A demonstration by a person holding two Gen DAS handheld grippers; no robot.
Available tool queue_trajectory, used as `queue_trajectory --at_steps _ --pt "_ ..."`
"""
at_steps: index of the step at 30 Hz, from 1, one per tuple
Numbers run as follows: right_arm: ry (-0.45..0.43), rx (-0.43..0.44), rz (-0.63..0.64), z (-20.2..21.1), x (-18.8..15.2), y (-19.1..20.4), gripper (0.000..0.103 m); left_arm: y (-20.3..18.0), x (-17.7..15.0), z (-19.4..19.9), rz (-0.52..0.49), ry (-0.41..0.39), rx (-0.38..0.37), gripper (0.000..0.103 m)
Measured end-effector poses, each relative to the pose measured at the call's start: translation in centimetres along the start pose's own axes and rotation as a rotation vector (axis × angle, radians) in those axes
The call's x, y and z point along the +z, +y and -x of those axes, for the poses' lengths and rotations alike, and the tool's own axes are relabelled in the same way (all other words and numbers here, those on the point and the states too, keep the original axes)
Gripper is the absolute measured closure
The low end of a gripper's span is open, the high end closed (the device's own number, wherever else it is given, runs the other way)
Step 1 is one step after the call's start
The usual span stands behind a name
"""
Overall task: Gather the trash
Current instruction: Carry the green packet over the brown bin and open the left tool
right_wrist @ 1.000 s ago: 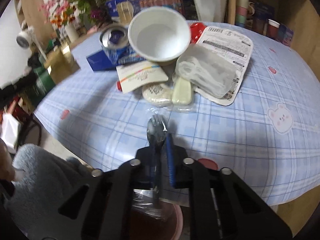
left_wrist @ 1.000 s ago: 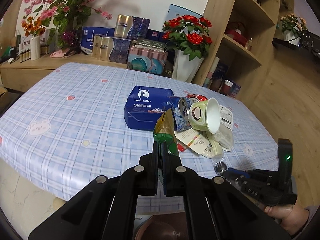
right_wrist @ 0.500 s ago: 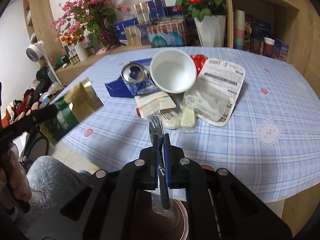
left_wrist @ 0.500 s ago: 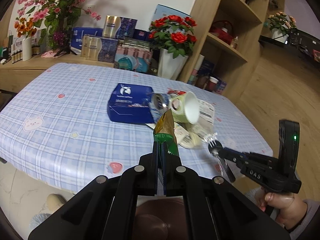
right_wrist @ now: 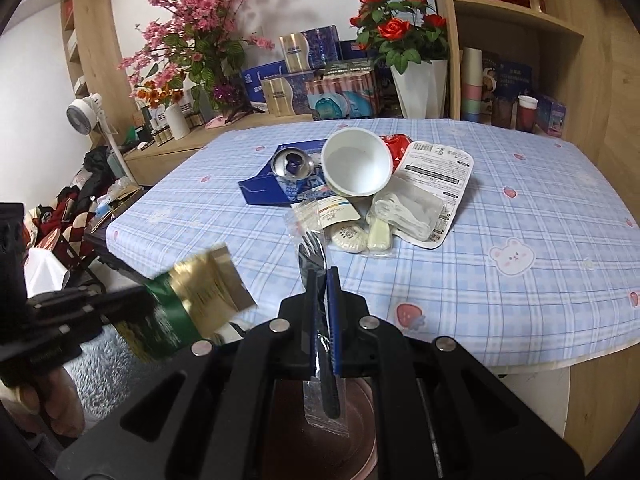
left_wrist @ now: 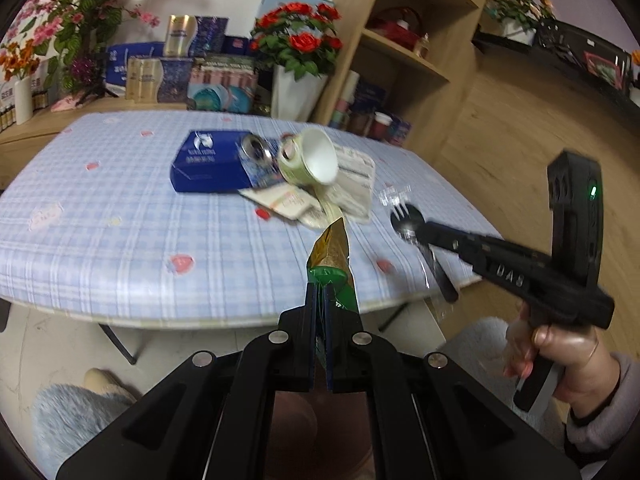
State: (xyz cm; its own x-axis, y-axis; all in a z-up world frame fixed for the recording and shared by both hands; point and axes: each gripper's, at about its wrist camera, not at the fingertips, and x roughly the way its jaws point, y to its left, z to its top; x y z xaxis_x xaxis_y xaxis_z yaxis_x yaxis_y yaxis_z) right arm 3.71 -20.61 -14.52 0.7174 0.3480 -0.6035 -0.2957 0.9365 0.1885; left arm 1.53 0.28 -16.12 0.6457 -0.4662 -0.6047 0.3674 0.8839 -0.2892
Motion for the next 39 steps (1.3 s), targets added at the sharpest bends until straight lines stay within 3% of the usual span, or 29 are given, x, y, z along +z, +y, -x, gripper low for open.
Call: queue_trajectory --at_steps 13,15,17,20,23,26,29,31,39 --pt "-0.001 0.004 0.019 1.5 -1.3 1.2 0.094 -0.8 -2.8 -1.7 -0.018 0.097 -0.054 0.098" --pt "0.002 0.006 0.016 1.5 -1.4 1.2 0.094 -1.0 -2.7 -1.7 -0.025 0.094 -0.052 0.089" --pt "0.008 0.008 0.014 1.4 -1.5 1.1 0.094 -0.9 -2.7 -1.5 -0.027 0.072 -0.039 0.058" --pt "0.011 0.009 0.011 1.4 -1.8 1.2 0.094 -0.6 -2.5 -0.5 -0.023 -0.005 0.011 0.033" --pt "0.007 0.013 -0.002 1.4 -2.4 1.1 0.094 0.1 -2.1 0.8 -0.015 -0.104 0.107 0.013" --pt "0.004 0.009 -0.012 1.4 -3.2 1.0 0.094 0.9 -1.8 2.3 -0.017 -0.206 0.225 0.006" --pt "0.004 0.011 -0.009 1.3 -4.1 1.0 0.094 1.5 -1.7 3.3 -0.021 -0.268 0.314 0.006" --pt "0.024 0.015 0.003 1.0 -4.9 1.3 0.094 1.8 -1.7 3.3 -0.014 -0.271 0.351 0.006" --pt "0.146 0.069 -0.006 -1.2 -7.5 3.1 0.094 2.4 -1.8 2.6 0.005 -0.226 0.382 0.006"
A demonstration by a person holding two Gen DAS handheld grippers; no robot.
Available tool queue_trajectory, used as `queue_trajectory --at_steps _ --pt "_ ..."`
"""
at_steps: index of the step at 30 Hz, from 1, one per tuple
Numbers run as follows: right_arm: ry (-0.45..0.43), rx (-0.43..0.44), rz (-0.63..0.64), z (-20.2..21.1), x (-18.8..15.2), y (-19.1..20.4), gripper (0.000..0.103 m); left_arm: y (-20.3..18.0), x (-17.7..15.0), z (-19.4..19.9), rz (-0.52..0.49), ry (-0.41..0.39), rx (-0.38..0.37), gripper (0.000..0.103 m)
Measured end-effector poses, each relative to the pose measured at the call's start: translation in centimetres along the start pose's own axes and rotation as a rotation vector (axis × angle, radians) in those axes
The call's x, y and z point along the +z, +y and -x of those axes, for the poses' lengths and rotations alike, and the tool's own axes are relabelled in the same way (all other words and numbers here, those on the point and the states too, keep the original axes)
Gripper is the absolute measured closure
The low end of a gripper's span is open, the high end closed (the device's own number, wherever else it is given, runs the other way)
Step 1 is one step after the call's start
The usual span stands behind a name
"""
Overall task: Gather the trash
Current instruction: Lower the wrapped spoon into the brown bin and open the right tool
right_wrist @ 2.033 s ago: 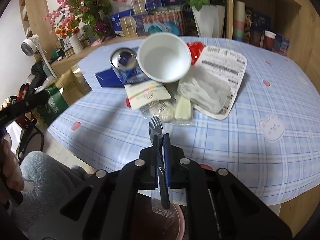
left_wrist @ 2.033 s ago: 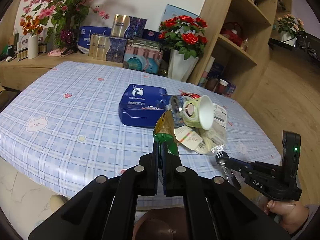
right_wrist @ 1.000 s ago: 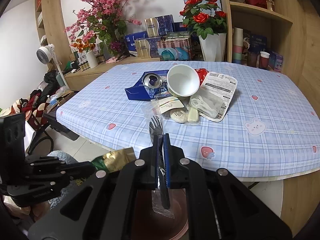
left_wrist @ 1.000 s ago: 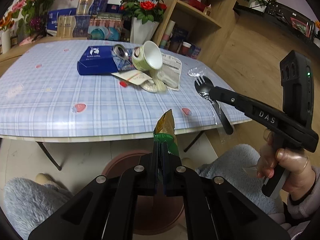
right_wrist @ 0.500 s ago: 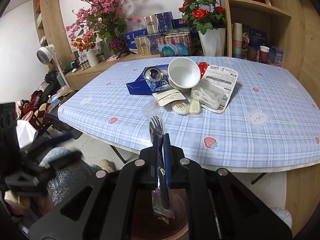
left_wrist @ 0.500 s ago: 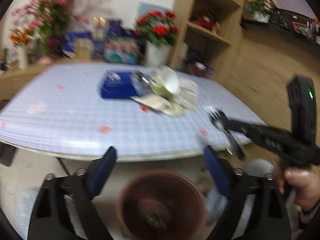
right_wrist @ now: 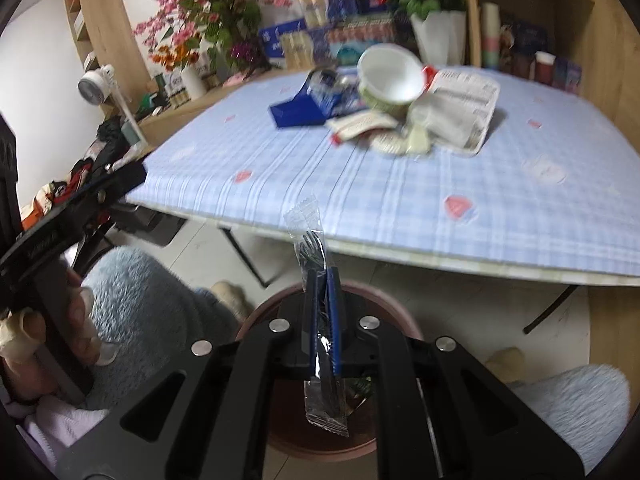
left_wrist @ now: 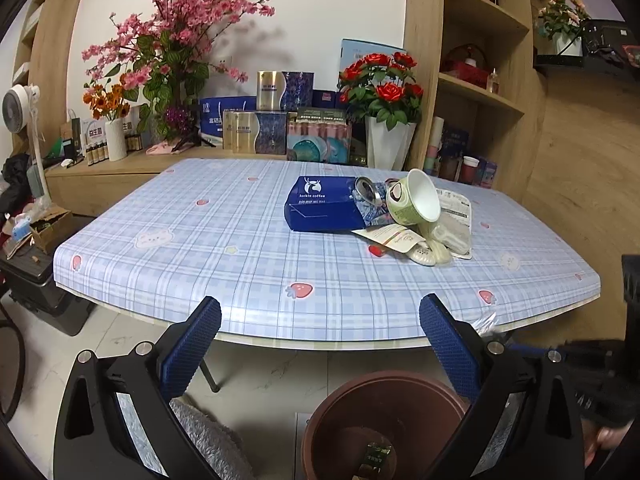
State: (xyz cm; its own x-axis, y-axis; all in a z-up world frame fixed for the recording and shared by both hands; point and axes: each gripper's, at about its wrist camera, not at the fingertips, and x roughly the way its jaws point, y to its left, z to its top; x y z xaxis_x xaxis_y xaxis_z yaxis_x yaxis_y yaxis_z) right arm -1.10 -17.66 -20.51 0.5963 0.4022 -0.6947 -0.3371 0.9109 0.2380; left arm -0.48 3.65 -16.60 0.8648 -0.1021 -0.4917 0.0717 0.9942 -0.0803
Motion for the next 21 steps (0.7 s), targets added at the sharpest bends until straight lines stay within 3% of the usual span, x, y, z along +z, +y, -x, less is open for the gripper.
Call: queue_trajectory --at_steps 15,21 --pt "0.039 0.007 0.010 -0.87 -0.38 0.32 0.093 -0.50 -0.64 -0.80 -0.022 0.042 0.007 0.006" --pt "0.040 0.005 0.015 -0.96 -0.43 0.50 0.074 -0.33 -0.69 -0.80 -0.016 0.042 0.007 0.006"
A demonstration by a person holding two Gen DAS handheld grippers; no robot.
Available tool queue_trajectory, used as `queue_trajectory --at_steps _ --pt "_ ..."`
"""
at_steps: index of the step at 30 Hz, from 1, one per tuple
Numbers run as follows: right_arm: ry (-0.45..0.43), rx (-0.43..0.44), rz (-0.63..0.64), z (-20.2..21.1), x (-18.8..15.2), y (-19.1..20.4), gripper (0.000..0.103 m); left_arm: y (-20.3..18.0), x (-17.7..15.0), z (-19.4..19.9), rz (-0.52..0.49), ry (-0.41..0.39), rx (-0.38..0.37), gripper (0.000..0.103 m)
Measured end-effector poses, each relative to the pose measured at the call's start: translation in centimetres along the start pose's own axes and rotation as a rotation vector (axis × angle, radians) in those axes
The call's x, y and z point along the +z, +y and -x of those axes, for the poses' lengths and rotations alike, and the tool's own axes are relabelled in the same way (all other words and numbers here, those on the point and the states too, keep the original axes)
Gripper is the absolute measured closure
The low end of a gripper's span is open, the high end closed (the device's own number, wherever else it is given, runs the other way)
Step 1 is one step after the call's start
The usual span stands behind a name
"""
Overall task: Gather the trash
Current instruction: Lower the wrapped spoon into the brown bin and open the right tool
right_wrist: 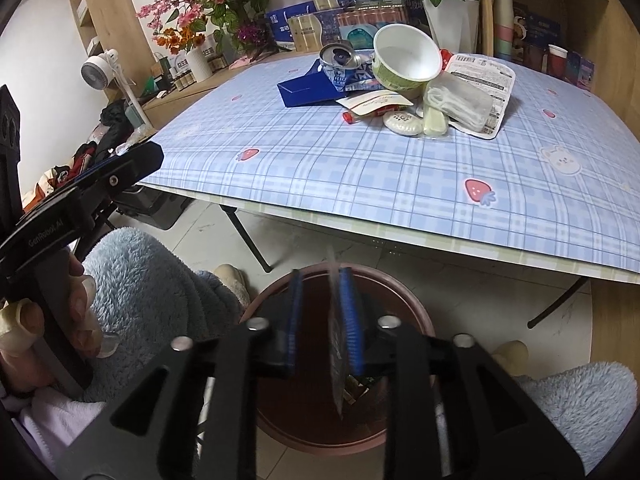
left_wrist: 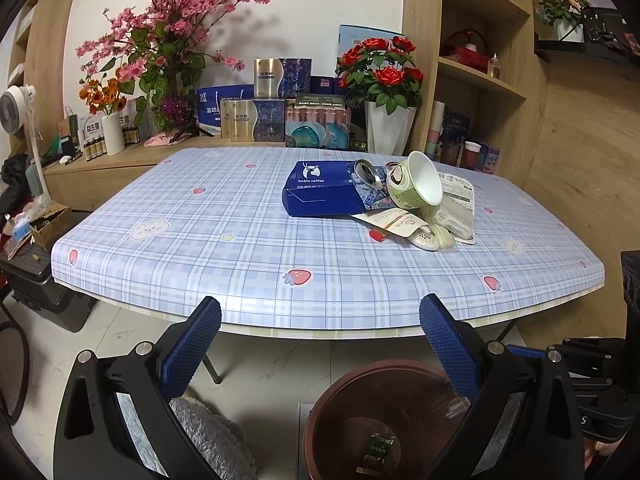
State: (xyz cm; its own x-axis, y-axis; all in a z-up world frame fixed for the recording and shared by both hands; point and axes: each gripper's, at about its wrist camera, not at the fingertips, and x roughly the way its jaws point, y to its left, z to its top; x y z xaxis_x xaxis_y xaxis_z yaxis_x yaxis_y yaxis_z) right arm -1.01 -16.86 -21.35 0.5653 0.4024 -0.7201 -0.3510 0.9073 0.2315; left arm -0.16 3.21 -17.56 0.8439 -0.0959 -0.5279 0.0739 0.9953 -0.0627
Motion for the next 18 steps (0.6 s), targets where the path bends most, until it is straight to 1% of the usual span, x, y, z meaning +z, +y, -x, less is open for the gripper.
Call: queue_trajectory --at_steps 1,3,4,5,6,7,8,11,13,18 --pt "-0.003 -0.003 -0.003 0.0 0.0 0.0 0.070 0.0 0.0 0.0 -0.001 0.001 0.000 0.006" --pt "-0.006 -0.011 -0.011 0.0 0.1 -0.2 0.055 0.0 0.0 0.0 -0.001 0.003 0.002 0.006" --pt "-0.010 -0.018 -0.016 0.0 0.1 -0.3 0.041 0.0 0.0 -0.1 -0.002 0.005 0.002 0.006" --pt "-0.016 -0.028 -0.025 0.1 0.1 -0.5 0.030 0.1 0.0 -0.1 -0.002 0.005 0.003 0.006" --pt "-0.022 -0.036 -0.032 0.2 0.2 -0.6 0.024 0.1 0.0 -0.1 -0.002 0.005 0.002 0.006" --pt "-0.029 -0.048 -0.039 0.3 0.2 -0.7 0.013 0.1 0.0 -0.1 -0.001 0.006 0.002 0.006" --pt "-0.038 -0.073 -0.048 0.4 0.2 -0.9 0.006 0.1 0.0 -0.1 -0.001 0.006 0.002 0.006" --pt "-0.053 -0.140 -0.065 0.5 0.4 -1.5 0.006 0.0 -0.1 -0.2 -0.003 0.010 0.003 0.006" --pt "-0.058 -0.166 -0.081 0.5 0.4 -2.1 0.006 0.0 -0.1 -0.3 -0.005 0.011 0.004 0.006" --pt "-0.083 -0.178 -0.091 0.6 0.7 -3.3 0.006 -0.2 0.0 -0.6 -0.014 0.020 0.003 0.006"
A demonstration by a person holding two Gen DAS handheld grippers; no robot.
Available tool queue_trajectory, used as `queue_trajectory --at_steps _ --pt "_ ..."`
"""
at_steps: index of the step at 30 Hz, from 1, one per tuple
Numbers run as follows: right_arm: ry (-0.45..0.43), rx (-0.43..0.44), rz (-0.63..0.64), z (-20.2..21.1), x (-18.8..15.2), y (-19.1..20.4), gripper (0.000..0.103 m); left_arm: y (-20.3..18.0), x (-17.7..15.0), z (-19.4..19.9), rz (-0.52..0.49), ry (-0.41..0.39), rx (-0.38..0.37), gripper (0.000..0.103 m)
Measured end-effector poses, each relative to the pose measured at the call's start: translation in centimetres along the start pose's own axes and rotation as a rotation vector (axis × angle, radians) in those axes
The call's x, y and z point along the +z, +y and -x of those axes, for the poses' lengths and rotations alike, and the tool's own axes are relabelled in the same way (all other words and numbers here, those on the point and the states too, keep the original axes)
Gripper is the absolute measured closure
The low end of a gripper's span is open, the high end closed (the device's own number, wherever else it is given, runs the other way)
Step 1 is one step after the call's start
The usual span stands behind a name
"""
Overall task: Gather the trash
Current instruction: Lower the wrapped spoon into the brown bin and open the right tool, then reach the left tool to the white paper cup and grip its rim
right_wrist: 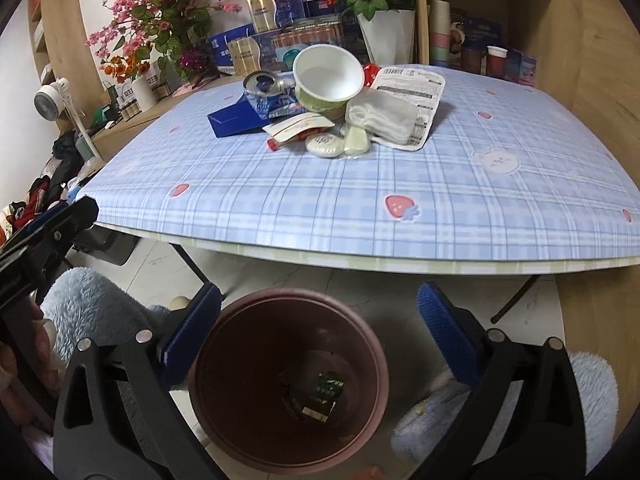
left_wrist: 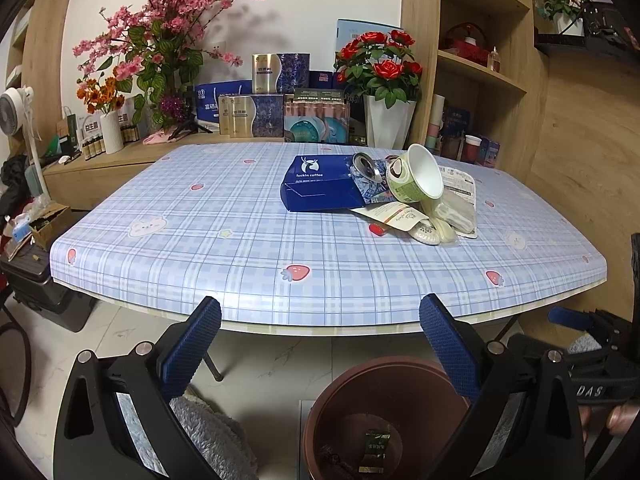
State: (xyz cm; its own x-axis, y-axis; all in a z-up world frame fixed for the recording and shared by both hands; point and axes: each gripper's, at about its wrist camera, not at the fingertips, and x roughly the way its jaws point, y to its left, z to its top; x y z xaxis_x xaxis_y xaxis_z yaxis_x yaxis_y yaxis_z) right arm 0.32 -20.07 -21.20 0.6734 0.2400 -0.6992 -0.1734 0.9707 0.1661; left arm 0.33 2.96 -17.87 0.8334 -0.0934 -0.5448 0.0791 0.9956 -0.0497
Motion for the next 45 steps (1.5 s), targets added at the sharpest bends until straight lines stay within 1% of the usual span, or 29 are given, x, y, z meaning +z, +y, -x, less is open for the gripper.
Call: queue_trajectory --at_steps 2,7,12,16,18,19,21,23,26,28,29,30,33,35,39,42,45 --pt "-0.022 0.002 0.021 0.1 0.4 -0.3 0.006 -0.1 0.2 -0.2 -0.005 0.006 0.002 0.006" --pt "-0.090 0.020 0.072 0.0 2.0 -1.3 0.006 -0.3 1.2 -0.7 -0.005 0.014 -0.032 0.006" --pt "-0.142 0.018 0.098 -0.7 5.0 -3.1 0.006 -1.7 3.4 -2.1 -0.076 0.002 -0.070 0.006" --pt "-0.204 0.017 0.092 -1.5 8.4 -5.2 0.006 -3.7 5.9 -4.6 -0.134 0.012 -0.119 0.006" --pt "-0.232 0.034 0.087 -1.9 10.1 -6.3 0.006 -4.7 7.0 -5.9 -0.162 0.012 -0.139 0.006" --pt "-0.243 0.040 0.088 -2.0 10.6 -6.6 0.006 -5.3 7.7 -6.7 -0.182 0.010 -0.156 0.006" --pt "-0.277 0.048 0.089 -2.2 11.9 -7.8 0.006 -6.6 8.9 -8.6 -0.231 0.000 -0.164 0.006" --pt "-0.304 0.046 0.082 -2.5 12.8 -9.1 0.006 -7.7 9.6 -10.4 -0.280 -0.004 -0.158 0.006" --pt "-0.347 0.030 0.038 -2.7 12.8 -11.0 0.006 -9.7 10.3 -13.6 -0.354 0.015 -0.146 0.006" --pt "-0.326 0.061 -0.009 -3.5 12.6 -12.4 0.006 -10.9 10.5 -15.5 -0.390 0.030 -0.142 0.006" --pt "-0.295 0.071 -0.029 -4.1 12.6 -13.1 0.006 -11.3 10.5 -16.6 -0.407 0.039 -0.136 0.006" --pt "-0.280 0.067 -0.037 -4.5 12.5 -13.5 0.006 -11.8 10.5 -17.4 -0.420 0.048 -0.133 0.006" --pt "-0.288 0.081 -0.062 -4.7 12.7 -14.4 0.006 -13.0 10.7 -19.5 -0.448 0.076 -0.121 0.006" --pt "-0.298 0.094 -0.079 -4.6 12.6 -14.9 0.006 -13.5 10.6 -20.4 -0.471 0.092 -0.108 0.006" --pt "-0.284 0.105 -0.112 -5.1 12.6 -16.1 0.006 -13.9 10.3 -22.3 -0.529 0.135 -0.027 0.006" --pt "-0.281 0.110 -0.126 -5.2 12.6 -16.5 0.006 -14.4 10.0 -22.9 -0.570 0.138 -0.008 0.006" --pt "-0.288 0.107 -0.110 -5.1 12.6 -16.4 0.006 -14.9 10.1 -23.3 -0.585 0.137 -0.001 0.006"
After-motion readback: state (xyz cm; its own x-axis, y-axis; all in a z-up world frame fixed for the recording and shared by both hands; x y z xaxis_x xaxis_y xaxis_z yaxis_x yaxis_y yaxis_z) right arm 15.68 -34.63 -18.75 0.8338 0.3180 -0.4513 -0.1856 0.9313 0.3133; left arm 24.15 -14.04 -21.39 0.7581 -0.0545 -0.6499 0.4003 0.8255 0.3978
